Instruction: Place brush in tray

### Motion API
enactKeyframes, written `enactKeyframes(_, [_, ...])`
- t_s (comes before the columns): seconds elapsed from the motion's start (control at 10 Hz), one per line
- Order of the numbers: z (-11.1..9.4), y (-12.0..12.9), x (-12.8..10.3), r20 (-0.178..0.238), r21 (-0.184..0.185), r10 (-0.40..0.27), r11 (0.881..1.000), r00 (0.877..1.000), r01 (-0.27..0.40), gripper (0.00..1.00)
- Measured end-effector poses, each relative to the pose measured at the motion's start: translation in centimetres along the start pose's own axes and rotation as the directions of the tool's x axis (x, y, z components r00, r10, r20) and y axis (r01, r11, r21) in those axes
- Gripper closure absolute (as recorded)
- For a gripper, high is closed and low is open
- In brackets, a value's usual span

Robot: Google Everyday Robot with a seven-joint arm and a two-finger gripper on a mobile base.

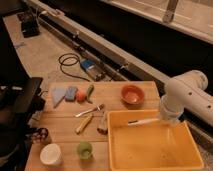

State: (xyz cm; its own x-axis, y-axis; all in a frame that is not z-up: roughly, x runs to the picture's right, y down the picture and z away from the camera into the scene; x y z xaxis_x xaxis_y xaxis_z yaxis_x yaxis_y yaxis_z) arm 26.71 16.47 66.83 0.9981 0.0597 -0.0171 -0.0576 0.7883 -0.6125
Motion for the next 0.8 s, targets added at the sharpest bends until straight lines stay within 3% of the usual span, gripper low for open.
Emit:
enactKeyframes(0.1, [0.9,0.7,-0.2,0.013,-0.026,-0.004,1.0,1.0,0.004,0.99])
enactKeyframes(0.3, [2.3,0.8,-1.9,0.033,-0.07,-0.015,0.997,0.999,0.018,0.84])
enactKeyframes(0.6, [4.8,1.1,-4.1,0.077,-0.143,-0.015,0.989,0.997,0.025,0.52])
enactKeyframes(0.8, [5.2,1.1,-4.9,0.094,-0.148,-0.011,0.989,0.996,0.025,0.35])
